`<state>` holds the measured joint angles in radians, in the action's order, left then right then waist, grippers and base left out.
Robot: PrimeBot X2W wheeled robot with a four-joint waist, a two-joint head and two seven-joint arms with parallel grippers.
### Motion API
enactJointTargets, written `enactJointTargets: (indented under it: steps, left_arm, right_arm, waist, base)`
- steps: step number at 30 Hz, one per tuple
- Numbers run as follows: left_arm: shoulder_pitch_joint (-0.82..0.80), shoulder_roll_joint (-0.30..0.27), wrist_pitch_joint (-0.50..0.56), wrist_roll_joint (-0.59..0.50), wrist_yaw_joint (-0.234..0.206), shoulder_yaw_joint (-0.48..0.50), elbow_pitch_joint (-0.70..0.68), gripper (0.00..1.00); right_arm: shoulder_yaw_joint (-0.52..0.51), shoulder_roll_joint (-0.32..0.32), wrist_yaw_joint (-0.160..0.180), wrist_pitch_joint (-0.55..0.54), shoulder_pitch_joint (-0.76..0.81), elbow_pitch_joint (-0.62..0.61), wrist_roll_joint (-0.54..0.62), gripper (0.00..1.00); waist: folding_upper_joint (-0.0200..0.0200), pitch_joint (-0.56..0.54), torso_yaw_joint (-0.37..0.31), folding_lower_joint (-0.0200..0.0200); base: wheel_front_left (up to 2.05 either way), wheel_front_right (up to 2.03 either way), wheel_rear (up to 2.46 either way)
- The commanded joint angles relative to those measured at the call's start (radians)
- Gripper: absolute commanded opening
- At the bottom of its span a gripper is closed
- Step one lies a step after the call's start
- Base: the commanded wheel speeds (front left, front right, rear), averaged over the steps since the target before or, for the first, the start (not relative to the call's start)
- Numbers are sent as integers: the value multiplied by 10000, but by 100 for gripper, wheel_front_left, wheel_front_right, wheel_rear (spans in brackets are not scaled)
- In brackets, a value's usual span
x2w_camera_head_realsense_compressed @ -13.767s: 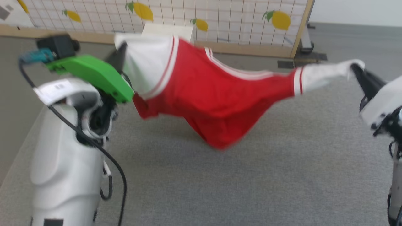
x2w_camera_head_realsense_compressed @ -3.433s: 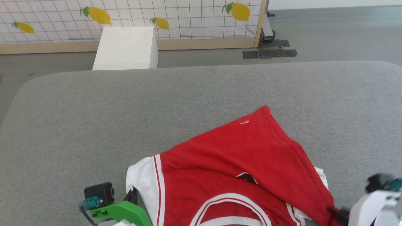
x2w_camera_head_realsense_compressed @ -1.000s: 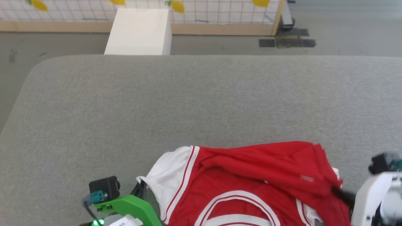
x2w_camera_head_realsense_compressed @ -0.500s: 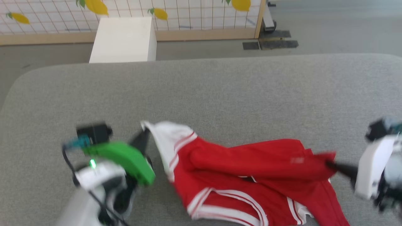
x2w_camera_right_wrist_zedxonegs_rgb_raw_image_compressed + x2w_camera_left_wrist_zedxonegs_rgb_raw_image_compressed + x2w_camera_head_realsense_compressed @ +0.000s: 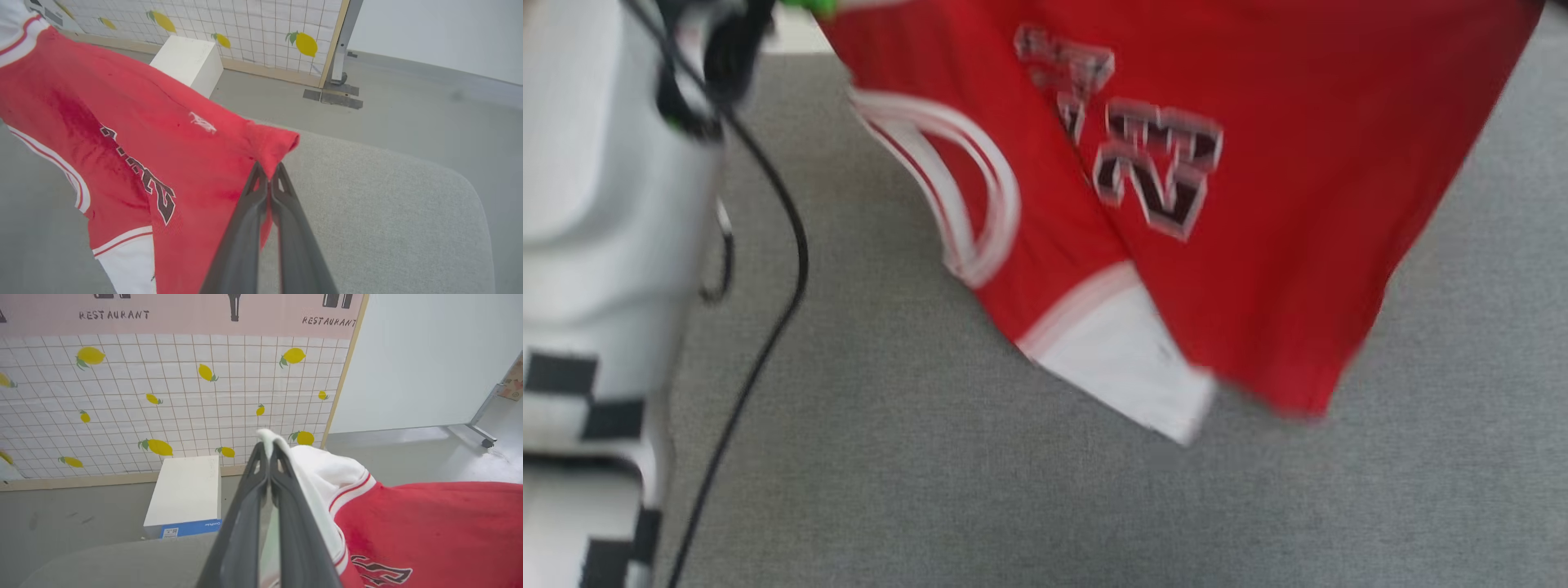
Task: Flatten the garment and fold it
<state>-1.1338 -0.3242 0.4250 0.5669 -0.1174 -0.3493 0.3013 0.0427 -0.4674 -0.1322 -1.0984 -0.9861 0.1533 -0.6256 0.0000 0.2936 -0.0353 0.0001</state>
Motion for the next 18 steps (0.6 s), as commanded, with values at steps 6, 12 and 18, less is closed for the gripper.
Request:
enactJointTargets:
  steps: [6,12,18]
  left_arm:
    - [-2893,132,-989,-1116,-115,-220,1118,0]
    - [-4375,169,-2884,-2015,-151,-405,1859,0]
    - [-4498,233,-4825,-2286,-306,-313,2606,0]
  right_arm:
    - [444,236,15,1422,-2618,1443,966,0]
    - [324,455,15,3411,-4035,2489,1650,0]
    - [20,588,15,5022,-4334,3450,1887,0]
  waist:
    - [0,1482,-110,-1]
    - [0,1999,-49,-1]
    - [0,2162,90,-1]
  base:
    - [0,0,0]
    - [0,0,0]
    - [0,0,0]
